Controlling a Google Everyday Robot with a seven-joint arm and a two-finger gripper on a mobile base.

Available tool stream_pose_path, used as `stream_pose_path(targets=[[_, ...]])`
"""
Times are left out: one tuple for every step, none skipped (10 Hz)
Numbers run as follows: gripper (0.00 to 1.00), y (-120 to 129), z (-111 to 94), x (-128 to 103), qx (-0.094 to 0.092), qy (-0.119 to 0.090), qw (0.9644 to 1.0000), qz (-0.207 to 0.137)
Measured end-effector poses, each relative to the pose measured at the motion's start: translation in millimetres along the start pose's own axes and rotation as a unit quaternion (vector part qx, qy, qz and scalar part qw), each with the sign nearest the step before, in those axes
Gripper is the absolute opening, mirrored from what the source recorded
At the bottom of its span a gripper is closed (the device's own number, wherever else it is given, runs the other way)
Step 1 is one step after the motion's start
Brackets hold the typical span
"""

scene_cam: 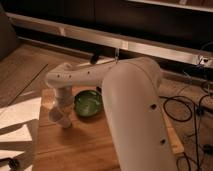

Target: Pick up the ceramic cup

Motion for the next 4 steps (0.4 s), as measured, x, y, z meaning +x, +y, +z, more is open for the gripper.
stream_pose_path(targets=[[0.0,4,-15,2,0.003,-0.007,1.0,-0.004],[0.0,5,-34,5,0.017,-0.017,0.9997,-0.004],[0.0,-2,-56,11,0.038,-0.028,0.9989,0.0],[0.0,-9,-73,16,0.055,-0.035,0.9978,0.008]])
